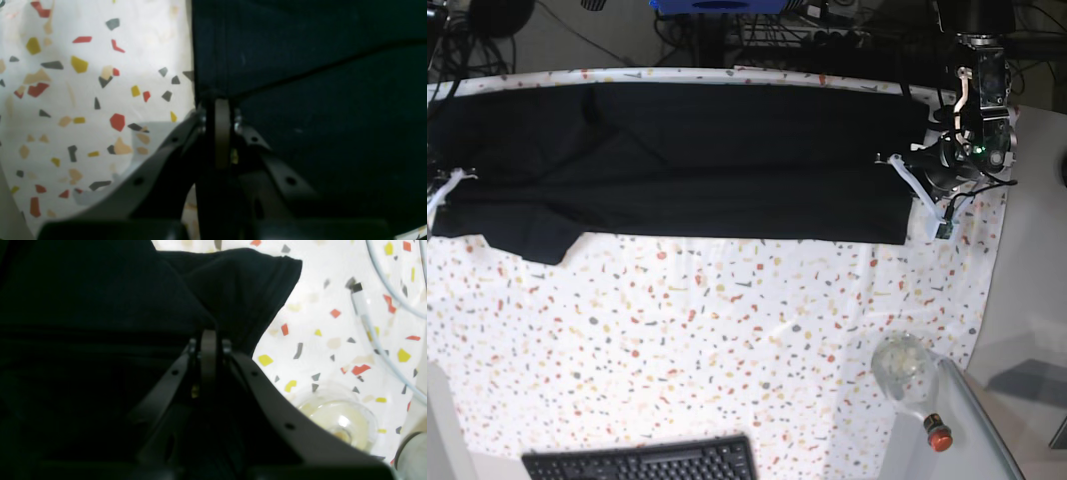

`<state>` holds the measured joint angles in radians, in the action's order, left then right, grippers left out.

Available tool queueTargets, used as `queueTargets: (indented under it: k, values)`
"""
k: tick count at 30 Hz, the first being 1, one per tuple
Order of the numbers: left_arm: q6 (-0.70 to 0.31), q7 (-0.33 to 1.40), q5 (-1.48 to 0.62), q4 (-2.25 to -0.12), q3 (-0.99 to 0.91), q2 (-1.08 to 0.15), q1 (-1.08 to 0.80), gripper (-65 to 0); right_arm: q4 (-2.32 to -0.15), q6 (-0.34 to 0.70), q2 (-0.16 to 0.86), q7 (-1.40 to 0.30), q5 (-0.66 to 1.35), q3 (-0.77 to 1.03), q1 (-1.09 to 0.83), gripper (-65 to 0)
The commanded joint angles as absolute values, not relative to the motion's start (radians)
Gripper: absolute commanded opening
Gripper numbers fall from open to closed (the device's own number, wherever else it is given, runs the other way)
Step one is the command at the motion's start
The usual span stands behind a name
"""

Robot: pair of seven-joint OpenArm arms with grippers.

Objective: Layout the t-shirt on the table in an organized manner, then fold the t-shirt properly
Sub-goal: 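Lower the folded hem onto the shirt and release both grippers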

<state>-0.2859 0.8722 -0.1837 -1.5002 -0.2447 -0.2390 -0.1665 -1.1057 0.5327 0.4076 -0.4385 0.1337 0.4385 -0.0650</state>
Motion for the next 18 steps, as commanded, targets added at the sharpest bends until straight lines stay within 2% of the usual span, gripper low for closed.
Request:
queueTargets:
  k: [1,4,8,9,11,13,14,17,18]
  values:
    - [-0.278,0.860,-0.174,-1.512,-0.248,-0.263,-0.157,-65.0,-1.119,0.529,0.435,-0.426,0.136,0.447,-0.056,-65.0]
    - [-0.278,0.860,-0.174,-1.512,-0.246,-0.263,-0.162,-65.0,-1.119,0.529,0.427,-0.430,0.136,0.447,-0.056,-65.0]
    - [-0.278,0.860,-0.174,-1.517,-0.255,-0.263,-0.168,-65.0,-1.133,0.529,0.427,-0.518,0.140,0.449,-0.054,-65.0]
    - [-0.278,0.860,-0.174,-1.520,-0.257,-0.262,-0.170,-65.0,-1.142,0.529,0.427,-0.527,0.142,0.452,-0.054,-60.5]
    - [-0.278,0.860,-0.174,-1.521,-0.257,-0.262,-0.170,-65.0,-1.184,0.529,0.420,-0.529,0.142,0.493,-0.068,-46.8]
    - [-0.278,0.862,-0.177,-1.523,-0.257,-0.262,-0.170,-48.4,-1.264,0.529,0.378,-0.530,0.139,0.545,-0.094,-36.9]
    - [-0.278,0.862,-0.180,-1.523,-0.257,-0.263,-0.170,-40.8,-1.308,0.529,0.363,-0.532,0.137,0.568,-0.107,-34.5]
    - [-0.278,0.862,-0.183,-1.534,-0.257,-0.265,-0.170,-16.1,-1.468,0.529,0.320,-0.582,0.137,0.616,-0.140,-32.1]
    - [-0.278,0.862,-0.185,-1.544,-0.257,-0.265,-0.171,-10.4,-1.512,0.529,0.311,-0.611,0.137,0.618,-0.143,-32.1]
